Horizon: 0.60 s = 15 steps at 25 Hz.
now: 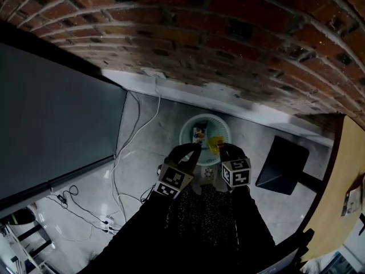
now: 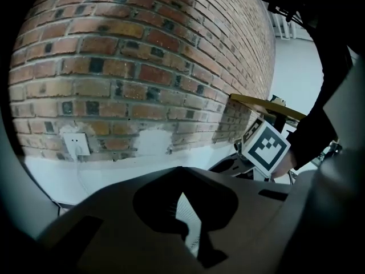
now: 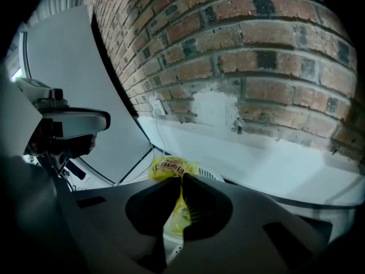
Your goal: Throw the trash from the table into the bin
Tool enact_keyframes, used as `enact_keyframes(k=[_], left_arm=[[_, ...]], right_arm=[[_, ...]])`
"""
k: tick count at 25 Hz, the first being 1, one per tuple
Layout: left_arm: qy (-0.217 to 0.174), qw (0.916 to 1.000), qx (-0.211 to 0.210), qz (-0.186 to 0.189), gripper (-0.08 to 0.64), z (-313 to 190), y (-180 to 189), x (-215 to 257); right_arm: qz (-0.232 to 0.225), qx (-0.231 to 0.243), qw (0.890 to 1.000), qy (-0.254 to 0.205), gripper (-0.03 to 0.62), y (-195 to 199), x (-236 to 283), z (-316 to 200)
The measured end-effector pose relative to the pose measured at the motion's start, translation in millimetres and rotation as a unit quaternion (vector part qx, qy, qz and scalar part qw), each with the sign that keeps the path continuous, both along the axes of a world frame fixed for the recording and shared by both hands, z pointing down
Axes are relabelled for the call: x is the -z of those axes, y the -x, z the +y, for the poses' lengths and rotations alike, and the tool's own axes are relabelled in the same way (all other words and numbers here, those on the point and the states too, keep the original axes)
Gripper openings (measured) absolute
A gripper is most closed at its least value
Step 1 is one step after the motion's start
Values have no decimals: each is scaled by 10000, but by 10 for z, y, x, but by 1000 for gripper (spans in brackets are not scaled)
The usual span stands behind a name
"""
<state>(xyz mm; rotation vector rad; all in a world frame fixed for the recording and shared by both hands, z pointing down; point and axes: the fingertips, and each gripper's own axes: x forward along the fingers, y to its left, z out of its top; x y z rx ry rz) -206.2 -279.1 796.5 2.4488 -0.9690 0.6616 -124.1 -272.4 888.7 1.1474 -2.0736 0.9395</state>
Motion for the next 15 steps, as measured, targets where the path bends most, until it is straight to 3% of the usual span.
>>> enact_keyframes(k=[9, 15], left_arm=[[167, 9998, 99, -2, 6, 36, 60, -118], [71, 9999, 84, 49, 6, -10, 22, -67]], right_arm=[[189, 68, 9997, 165, 24, 40, -232, 1], [154, 140, 9994, 285, 154, 64, -210, -15]])
